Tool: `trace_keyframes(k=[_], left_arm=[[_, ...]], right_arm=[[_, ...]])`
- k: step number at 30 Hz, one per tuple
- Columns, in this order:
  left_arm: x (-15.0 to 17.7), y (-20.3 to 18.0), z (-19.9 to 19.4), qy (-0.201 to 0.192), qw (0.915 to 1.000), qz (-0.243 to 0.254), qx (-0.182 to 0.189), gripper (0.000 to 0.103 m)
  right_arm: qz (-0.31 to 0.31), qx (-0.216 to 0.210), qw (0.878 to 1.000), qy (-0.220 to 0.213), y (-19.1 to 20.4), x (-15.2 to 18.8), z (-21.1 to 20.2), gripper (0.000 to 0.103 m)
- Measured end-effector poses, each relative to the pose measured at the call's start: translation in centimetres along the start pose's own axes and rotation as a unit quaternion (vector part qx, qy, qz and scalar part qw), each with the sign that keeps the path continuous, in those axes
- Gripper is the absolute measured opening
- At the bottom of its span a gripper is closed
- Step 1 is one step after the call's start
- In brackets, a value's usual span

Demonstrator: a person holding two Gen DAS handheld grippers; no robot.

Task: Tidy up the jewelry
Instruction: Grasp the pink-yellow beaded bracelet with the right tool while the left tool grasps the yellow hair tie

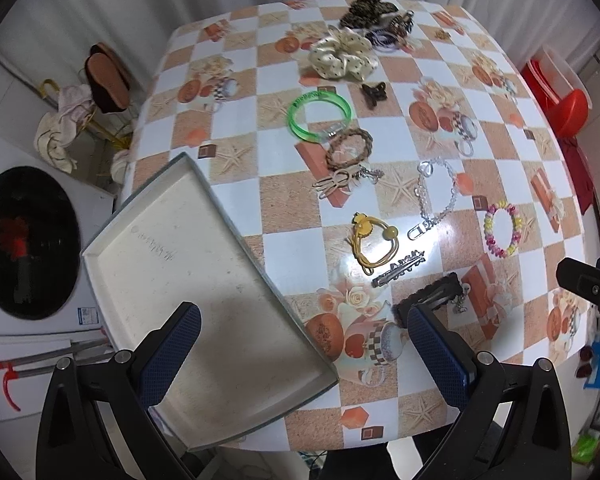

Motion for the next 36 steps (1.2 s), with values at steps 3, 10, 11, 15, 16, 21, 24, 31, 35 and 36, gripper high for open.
trace_keyframes(k=[3,10,11,15,16,21,24,31,35,36], left_arm=[[-0.3,-0.4,1.0,0.006,1.0000,0.005,-0.003,0.103],[-1.5,-1.4,4.2,0.021,0.9997,0.001,0.011,0.103],[-1.7,-1.6,4.8,0.019,0.9997,0.004,0.013,0.103],[-2.7,-2.3,6.3,0.011,0.9997,0.011,0.017,0.103],[-2.9,-2.4,6.6,0.010,0.9997,0.013,0.019,0.103],[-3.6,-3.1,8.7,0.012,0.9994,0.020,0.025,0.096],[-3.8,-3.2,9.7,0.016,0.9993,0.019,0.029,0.087],[-3.7,-3.4,12.6,0.040,0.9983,0.022,0.036,0.082],[-3.6,-4.1,13.7,0.047,0.9977,0.027,0.041,0.082],[-3.8,-4.2,13.8,0.042,0.9979,0.025,0.042,0.082]], right_arm=[[0.012,0.002,1.000,0.000,-1.0,-0.1,0.9,0.103],[0.018,0.001,1.000,0.006,-3.3,-1.0,3.3,0.103],[0.017,-0.004,1.000,0.016,-3.5,-1.1,3.8,0.103],[-0.004,0.002,0.999,0.053,-3.9,-0.9,6.2,0.103],[-0.007,0.008,0.998,0.055,-4.1,-1.0,6.6,0.103],[0.022,0.010,0.998,0.062,-5.6,-1.5,8.5,0.103],[0.034,0.014,0.997,0.065,-6.6,-2.0,9.8,0.103],[0.043,0.035,0.996,0.067,-8.1,-2.6,12.4,0.093],[0.033,0.061,0.996,0.056,-8.1,-3.2,13.6,0.088],[0.029,0.064,0.996,0.052,-8.0,-3.2,13.7,0.088]])
Point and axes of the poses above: each gripper's, at about its wrist camera, not at the fingertips, and z roughly the way its jaws point, y to its left, x to its underside, the point moved 9 cm from there along z, roughly the way its jaws point
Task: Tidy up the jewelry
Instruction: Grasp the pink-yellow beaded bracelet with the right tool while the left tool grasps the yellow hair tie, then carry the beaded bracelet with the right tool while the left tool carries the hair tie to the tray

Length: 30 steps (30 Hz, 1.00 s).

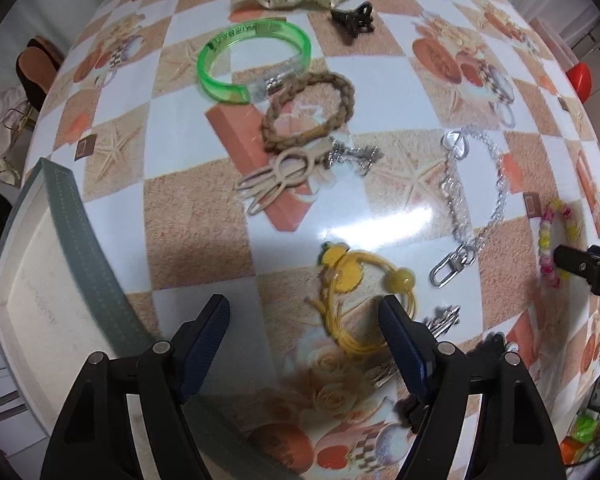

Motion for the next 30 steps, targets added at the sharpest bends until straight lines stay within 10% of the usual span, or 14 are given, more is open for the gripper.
trace_keyframes(k=[8,11,15,30], left_arm=[[-1.1,-1.3,0.1,-0.007,1.0000,0.004,0.005,0.063],[-1.5,-2.9,-0.1,-0.010,0.9999,0.011,0.006,0.037],[-1.5,-3.7,-0.6,-0.002,0.9997,0.007,0.024,0.012],[-2.6,-3.8,-5.5,-0.049,0.9962,-0.027,0.067,0.012]], right_arm=[[-0.017,0.004,1.000,-0.018,1.7,-0.6,-0.5,0.071],[-0.032,0.002,0.999,-0.023,2.3,-0.6,-0.8,0.056],[-0.043,0.001,0.999,-0.029,3.5,0.3,-1.1,0.010],[0.000,-0.043,0.998,-0.043,2.2,-0.5,-4.7,0.009]])
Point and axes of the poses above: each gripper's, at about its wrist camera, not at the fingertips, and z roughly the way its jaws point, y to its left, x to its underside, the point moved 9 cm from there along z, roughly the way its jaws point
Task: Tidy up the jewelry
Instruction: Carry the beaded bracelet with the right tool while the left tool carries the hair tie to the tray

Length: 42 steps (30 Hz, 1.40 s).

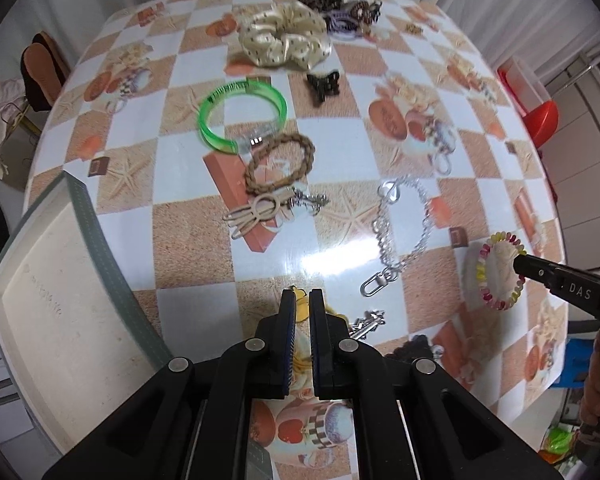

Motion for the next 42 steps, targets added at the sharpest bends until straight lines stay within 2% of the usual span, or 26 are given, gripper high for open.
trace_keyframes(k=[8,12,14,16,17,18,20,24,30,32,37,39,40,41,42], left_arm=[[1.8,3.2,-3.6,-0.022,0.9996,-0.015,0.006,0.012],[2.9,4.4,-3.5,-0.013,0.9994,-0.013,-0.031,0.012],[3.3,4.4,-3.0,-0.002,0.9996,-0.018,-0.024,0.014],[3.6,4.4,-2.5,0.009,0.9995,-0.025,-0.015,0.044],[3.7,4.5,-2.4,0.007,0.9994,-0.027,-0.021,0.086],[3.6,4.7,-2.6,-0.003,0.9990,-0.028,-0.036,0.103],[3.3,4.7,-2.9,-0.019,0.9983,-0.019,-0.051,0.103],[3.2,4.9,-1.6,0.000,0.9976,0.001,-0.070,0.103],[3.0,4.6,1.2,0.035,0.9974,0.019,-0.059,0.103],[3.2,4.3,1.9,0.045,0.9962,0.036,-0.066,0.095],[4.1,4.2,3.5,0.072,0.9936,0.054,-0.069,0.094],[4.6,4.2,4.0,0.084,0.9927,0.054,-0.067,0.076],[4.7,4.1,4.2,0.087,0.9928,0.052,-0.063,0.076],[4.7,4.0,4.0,0.082,0.9935,0.050,-0.061,0.071],[4.7,3.9,4.0,0.081,0.9936,0.053,-0.059,0.061]], right_arm=[[-0.014,-0.012,1.000,-0.018,1.3,-0.8,-2.6,0.009],[-0.021,-0.012,1.000,-0.019,2.6,0.3,-3.6,0.009],[-0.025,-0.013,0.999,-0.019,3.2,0.6,-3.6,0.009],[-0.027,-0.017,0.999,-0.019,3.6,0.8,-3.6,0.009],[-0.027,-0.019,0.999,-0.019,3.8,0.9,-3.6,0.009],[-0.027,-0.020,0.999,-0.019,3.8,1.1,-3.8,0.009],[-0.026,-0.024,0.999,-0.018,3.9,1.2,-3.8,0.009],[-0.021,-0.030,0.999,-0.015,3.7,1.5,-3.7,0.009],[-0.018,-0.037,0.999,-0.014,3.3,1.8,-3.9,0.009],[-0.015,-0.040,0.999,-0.014,3.1,1.9,-4.0,0.009],[-0.010,-0.043,0.999,-0.014,2.8,1.9,-4.1,0.009],[-0.010,-0.045,0.999,-0.015,2.8,1.9,-4.2,0.009],[-0.010,-0.046,0.999,-0.015,2.9,1.8,-4.2,0.009],[-0.010,-0.046,0.999,-0.015,2.9,1.9,-4.2,0.009],[-0.010,-0.046,0.999,-0.015,3.0,1.9,-4.2,0.009]])
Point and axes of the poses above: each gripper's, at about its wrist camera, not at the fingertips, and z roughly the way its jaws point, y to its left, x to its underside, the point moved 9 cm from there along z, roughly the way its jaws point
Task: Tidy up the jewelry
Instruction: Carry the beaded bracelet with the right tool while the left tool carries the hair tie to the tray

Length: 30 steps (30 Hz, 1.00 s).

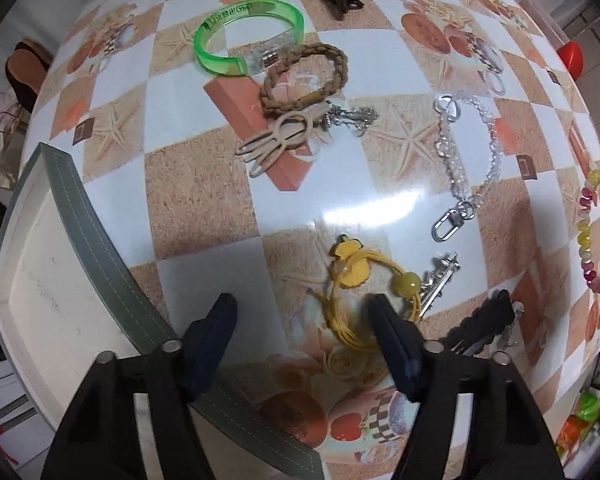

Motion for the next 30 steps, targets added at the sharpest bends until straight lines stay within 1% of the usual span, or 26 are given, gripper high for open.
trace_keyframes(k=[1,2,3,6,9,15,22,26,30], left_arm=[[-0.1,-0.3,-0.3,-0.007,0.9999,0.008,0.002,0.051],[-0.2,-0.6,-0.5,-0.011,0.9998,0.015,0.004,0.027],[-0.2,-0.9,-0.6,-0.010,0.9997,0.021,0.009,0.008],[-0.2,-1.4,-1.0,-0.012,0.9991,0.013,0.038,0.008],[-0.3,-1.5,-2.3,-0.029,0.9972,-0.005,0.069,0.008],[-0.8,-0.2,-5.7,-0.065,0.9930,-0.037,0.092,0.008],[-0.3,2.3,-8.5,-0.102,0.9874,-0.074,0.096,0.008],[0.3,5.7,-10.3,-0.122,0.9824,-0.108,0.090,0.008],[1.5,8.9,-11.0,-0.135,0.9769,-0.145,0.080,0.008]], right_arm=[[0.000,-0.001,1.000,0.000,0.1,0.0,0.0,0.009],[-0.001,-0.001,1.000,0.001,0.2,0.0,0.0,0.009],[-0.002,-0.001,1.000,0.001,0.3,0.0,0.0,0.009],[-0.007,-0.002,1.000,0.001,0.8,0.1,0.0,0.009],[-0.011,-0.005,1.000,-0.001,1.3,0.0,-0.3,0.009],[-0.023,-0.012,1.000,-0.008,2.8,-0.4,-1.1,0.009],[-0.052,-0.026,0.998,-0.020,5.9,-1.2,-2.2,0.009],[-0.075,-0.041,0.996,-0.022,8.6,-1.5,-2.5,0.009],[-0.106,-0.060,0.992,-0.019,12.5,-1.5,-2.3,0.009]])
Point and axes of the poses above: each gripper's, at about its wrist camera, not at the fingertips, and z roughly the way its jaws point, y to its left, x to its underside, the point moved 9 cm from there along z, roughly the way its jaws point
